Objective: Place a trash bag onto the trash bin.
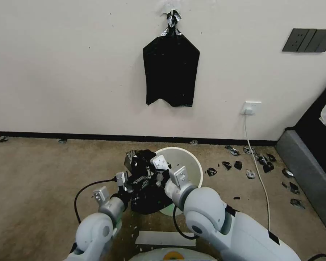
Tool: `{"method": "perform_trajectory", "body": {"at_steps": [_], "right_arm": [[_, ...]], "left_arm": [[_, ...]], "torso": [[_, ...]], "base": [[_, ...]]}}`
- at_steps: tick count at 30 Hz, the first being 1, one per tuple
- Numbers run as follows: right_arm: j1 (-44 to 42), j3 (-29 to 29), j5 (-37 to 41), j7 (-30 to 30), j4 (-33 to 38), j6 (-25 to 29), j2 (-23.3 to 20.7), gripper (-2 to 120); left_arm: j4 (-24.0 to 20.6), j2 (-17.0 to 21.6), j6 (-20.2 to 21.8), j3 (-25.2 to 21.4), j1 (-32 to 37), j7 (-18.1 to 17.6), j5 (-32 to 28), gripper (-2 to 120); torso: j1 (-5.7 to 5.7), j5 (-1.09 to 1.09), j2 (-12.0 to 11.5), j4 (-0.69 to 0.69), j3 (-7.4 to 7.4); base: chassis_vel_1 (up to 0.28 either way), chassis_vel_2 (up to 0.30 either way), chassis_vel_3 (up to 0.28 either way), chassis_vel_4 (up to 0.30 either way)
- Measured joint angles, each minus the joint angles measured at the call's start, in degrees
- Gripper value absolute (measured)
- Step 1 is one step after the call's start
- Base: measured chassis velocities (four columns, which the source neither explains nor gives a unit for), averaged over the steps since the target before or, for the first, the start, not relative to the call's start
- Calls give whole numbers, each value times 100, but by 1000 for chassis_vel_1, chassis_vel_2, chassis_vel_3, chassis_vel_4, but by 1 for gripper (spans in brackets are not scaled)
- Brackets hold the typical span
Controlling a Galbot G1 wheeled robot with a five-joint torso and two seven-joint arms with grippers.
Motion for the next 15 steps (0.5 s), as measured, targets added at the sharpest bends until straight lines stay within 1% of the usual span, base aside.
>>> {"method": "perform_trajectory", "body": {"at_steps": [2, 3, 4, 5, 8, 9, 12, 13, 14, 15], "right_arm": [[-4, 5, 3, 0, 26, 0, -23, 0], [-4, 9, 7, 0, 42, 0, -40, 0], [-4, 9, 7, 0, 42, 0, -40, 0], [-4, 15, 11, 0, 47, 0, -54, 0], [-7, 34, 20, 1, 58, 0, -97, 0], [-7, 34, 20, 1, 58, 0, -97, 0], [-30, 30, 21, 0, 69, 5, -121, 0], [-30, 30, 21, 0, 69, 5, -121, 0], [-31, 22, 21, -3, 69, 7, -122, 0], [-28, 20, 22, -5, 69, 8, -123, 0]], "left_arm": [[60, -5, 52, 36, -48, 4, 2, 70], [95, -7, 79, 64, -66, 14, 5, 63], [95, -7, 79, 64, -66, 14, 5, 63], [116, -9, 92, 81, -85, 25, 9, 61], [184, -23, 178, 128, -129, 27, 55, 45], [184, -23, 178, 128, -129, 27, 55, 45], [185, -23, 252, 115, -138, 29, 81, 33], [185, -23, 252, 115, -138, 29, 81, 33], [181, -22, 265, 112, -134, 30, 106, 27], [179, -22, 270, 110, -133, 30, 127, 23]], "torso": [[0, 0, 0, 0, 0], [0, 0, 0, 0, 0], [0, 0, 0, 0, 0], [0, 0, 0, 0, 0], [0, -1, 0, 0, 0], [0, -1, 0, 0, 0], [0, 1, 0, 0, -1], [0, 1, 0, 0, -1], [0, 2, 0, 0, -1], [0, 2, 0, 0, 0]], "base": [[0, 0, 0, 0], [0, 0, 0, 0], [0, 0, 0, 0], [0, 0, 0, 0], [0, 0, 0, 0], [0, 0, 0, 0], [0, 0, 0, 0], [0, 0, 0, 0], [0, 0, 0, 0], [0, 0, 0, 0]]}}
